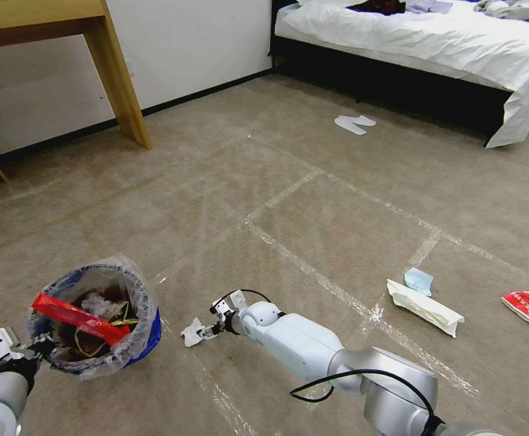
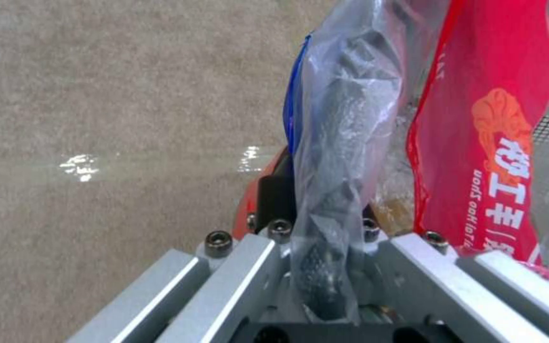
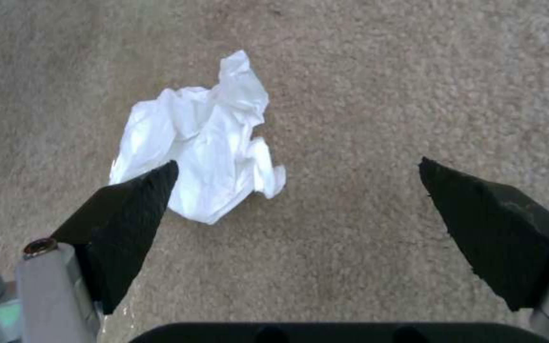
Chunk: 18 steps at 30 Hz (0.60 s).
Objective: Pick up the trash bin and place the garbage on the floor into it.
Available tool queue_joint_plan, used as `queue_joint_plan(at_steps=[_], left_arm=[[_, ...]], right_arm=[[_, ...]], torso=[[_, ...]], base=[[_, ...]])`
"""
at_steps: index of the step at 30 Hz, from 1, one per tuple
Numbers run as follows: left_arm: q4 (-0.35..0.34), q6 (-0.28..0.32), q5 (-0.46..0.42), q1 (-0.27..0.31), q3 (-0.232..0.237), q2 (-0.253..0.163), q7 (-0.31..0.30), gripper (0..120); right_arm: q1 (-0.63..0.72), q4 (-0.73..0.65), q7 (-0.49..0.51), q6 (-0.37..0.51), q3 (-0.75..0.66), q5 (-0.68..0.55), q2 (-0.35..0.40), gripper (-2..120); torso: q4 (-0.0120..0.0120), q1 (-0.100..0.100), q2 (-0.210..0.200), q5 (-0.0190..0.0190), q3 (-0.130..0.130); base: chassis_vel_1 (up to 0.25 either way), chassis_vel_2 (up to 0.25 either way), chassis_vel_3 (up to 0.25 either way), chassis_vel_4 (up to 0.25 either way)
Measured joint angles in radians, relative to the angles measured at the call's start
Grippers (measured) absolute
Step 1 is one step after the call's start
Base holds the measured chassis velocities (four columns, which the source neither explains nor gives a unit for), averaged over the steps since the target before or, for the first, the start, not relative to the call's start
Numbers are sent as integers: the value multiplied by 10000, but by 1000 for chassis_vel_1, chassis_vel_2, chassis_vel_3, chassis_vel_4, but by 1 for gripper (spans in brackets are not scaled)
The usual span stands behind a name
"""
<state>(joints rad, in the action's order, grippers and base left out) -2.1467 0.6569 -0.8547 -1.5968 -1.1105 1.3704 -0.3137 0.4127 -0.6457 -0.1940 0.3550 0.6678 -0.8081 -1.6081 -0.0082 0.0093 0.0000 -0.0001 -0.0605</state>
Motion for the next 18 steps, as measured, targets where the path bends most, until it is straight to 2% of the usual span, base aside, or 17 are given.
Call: queue_joint_plan(at_steps=[3, 5, 18], left_arm=[[0, 0, 27, 6, 0, 4, 1, 0], [37, 0, 29, 39, 8, -12, 6, 0], [32, 0, 106, 22, 27, 50, 21, 0]], right_arm=[[16, -25, -70, -55, 31, 93, 0, 96], [24, -45, -316, -213, 113, 266, 0, 90], [205, 6, -1035, -710, 369, 543, -1, 90]], torso=[[0, 0, 0, 0, 0], [0, 0, 0, 0, 0], [0, 0, 0, 0, 0]], base=[[0, 0, 0, 0], [0, 0, 0, 0], [0, 0, 0, 0]])
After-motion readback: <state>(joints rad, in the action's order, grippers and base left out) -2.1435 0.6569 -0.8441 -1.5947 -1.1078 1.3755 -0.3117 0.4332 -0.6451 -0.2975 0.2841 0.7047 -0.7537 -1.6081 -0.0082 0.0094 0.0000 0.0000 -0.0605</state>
